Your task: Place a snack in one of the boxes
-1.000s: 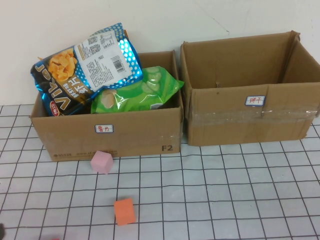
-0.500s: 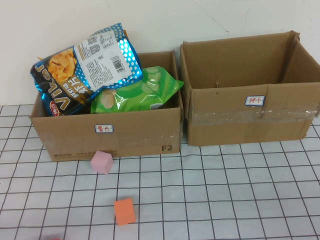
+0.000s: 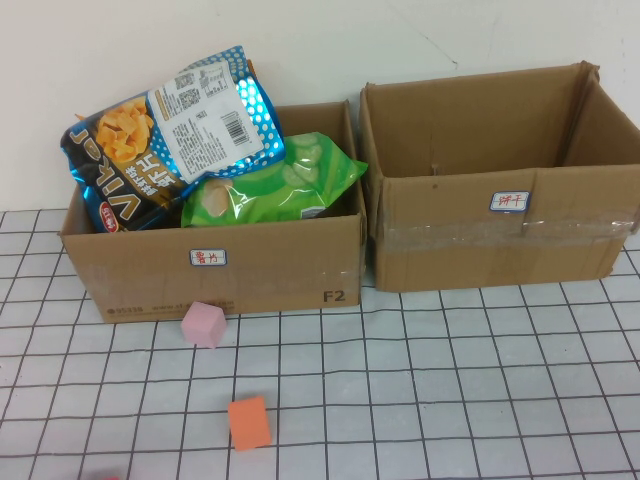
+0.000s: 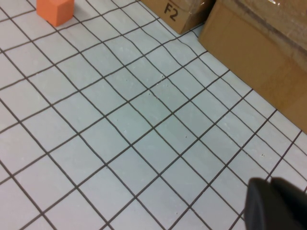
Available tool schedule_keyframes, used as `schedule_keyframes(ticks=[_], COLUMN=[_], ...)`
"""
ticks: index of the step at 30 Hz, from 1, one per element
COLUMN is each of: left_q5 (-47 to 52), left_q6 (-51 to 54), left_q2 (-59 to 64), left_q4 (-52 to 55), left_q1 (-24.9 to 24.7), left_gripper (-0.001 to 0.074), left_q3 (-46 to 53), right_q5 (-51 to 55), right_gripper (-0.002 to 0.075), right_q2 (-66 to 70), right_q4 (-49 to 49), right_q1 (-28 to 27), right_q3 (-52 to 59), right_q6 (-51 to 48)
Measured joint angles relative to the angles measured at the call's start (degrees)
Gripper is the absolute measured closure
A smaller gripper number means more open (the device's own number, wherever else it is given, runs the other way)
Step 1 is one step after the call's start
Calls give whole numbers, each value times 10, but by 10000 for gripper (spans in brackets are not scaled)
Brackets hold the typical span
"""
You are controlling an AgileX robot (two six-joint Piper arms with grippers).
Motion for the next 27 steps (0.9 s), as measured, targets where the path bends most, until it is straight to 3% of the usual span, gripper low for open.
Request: schedule_keyframes(ticks=[20, 23, 27], left_q5=[0, 0, 0], left_q6=[0, 0, 0], left_q2=[0, 0, 0], left_q4=[0, 0, 0], left_q1=[0, 0, 0], left_gripper=[736, 736, 736], left_q3=[0, 0, 0], right_q5=[0, -15, -46], right_gripper=[725, 725, 725], right_q2=[0, -10, -55], right_q4=[-20, -63, -183], right_q1=[0, 0, 0], right_q3=[0, 0, 25], right_q6=[1, 42, 191])
